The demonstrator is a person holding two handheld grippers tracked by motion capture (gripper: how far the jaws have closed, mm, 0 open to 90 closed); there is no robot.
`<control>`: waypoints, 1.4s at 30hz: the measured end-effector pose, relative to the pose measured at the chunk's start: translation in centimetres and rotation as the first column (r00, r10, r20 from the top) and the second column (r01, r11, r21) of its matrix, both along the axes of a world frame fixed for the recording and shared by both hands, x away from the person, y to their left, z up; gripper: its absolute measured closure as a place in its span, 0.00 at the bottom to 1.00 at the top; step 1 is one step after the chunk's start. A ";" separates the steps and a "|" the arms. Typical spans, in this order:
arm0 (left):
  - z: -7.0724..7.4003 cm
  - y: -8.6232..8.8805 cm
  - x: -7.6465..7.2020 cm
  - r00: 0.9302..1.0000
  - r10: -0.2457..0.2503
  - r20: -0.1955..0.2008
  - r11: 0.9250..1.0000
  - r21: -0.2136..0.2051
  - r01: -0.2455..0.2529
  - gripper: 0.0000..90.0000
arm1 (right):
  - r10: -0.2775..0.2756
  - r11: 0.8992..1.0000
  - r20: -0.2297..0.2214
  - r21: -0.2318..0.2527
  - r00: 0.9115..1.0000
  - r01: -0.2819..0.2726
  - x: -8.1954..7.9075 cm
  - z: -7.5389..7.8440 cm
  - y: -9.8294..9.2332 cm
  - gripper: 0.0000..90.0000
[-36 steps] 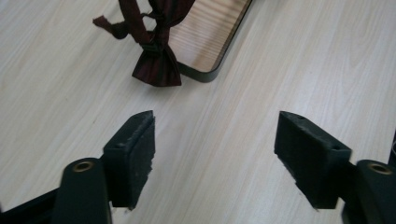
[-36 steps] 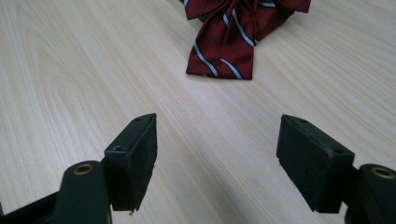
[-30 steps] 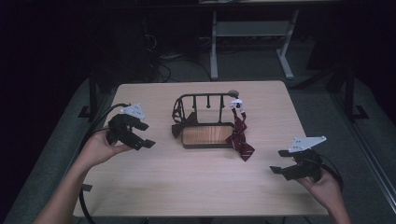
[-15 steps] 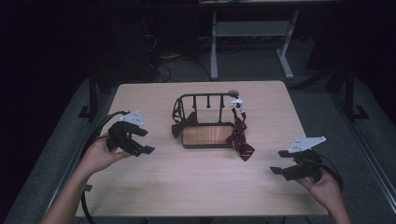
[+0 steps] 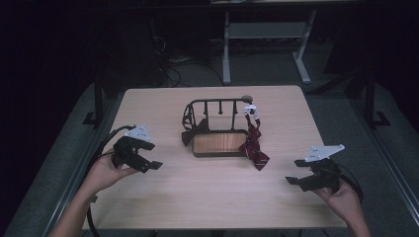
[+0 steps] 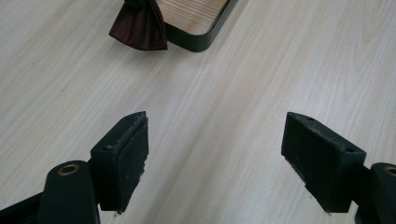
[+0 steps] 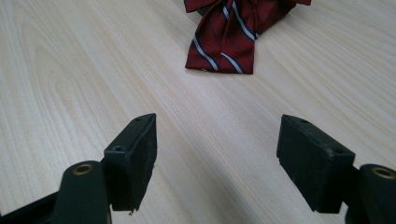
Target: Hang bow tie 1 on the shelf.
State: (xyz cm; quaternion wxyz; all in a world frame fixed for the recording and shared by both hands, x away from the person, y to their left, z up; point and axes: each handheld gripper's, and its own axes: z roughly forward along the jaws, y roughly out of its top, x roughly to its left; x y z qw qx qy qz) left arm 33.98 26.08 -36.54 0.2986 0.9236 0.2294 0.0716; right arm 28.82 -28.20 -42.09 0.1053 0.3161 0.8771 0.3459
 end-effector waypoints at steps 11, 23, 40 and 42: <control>-1.8 0.6 -0.9 1.000 0.018 0.013 1.000 -0.016 -0.017 0.24 | 0.000 1.000 -0.002 -0.004 1.000 0.000 0.0 -0.2 -0.1 0.31; -3.4 1.4 -2.3 0.999 0.036 0.022 0.999 -0.038 -0.035 0.23 | -0.006 1.000 -0.017 -0.009 1.000 0.006 -0.1 -0.8 0.0 0.31; -5.1 1.9 -4.1 0.996 0.072 0.053 0.994 -0.083 -0.067 0.23 | -0.004 1.000 -0.026 -0.014 1.000 0.004 -0.3 -1.3 0.1 0.31; -5.3 2.0 -4.3 0.995 0.082 0.057 0.992 -0.096 -0.077 0.23 | -0.005 1.000 -0.027 -0.017 1.000 0.005 -0.3 -1.3 0.1 0.31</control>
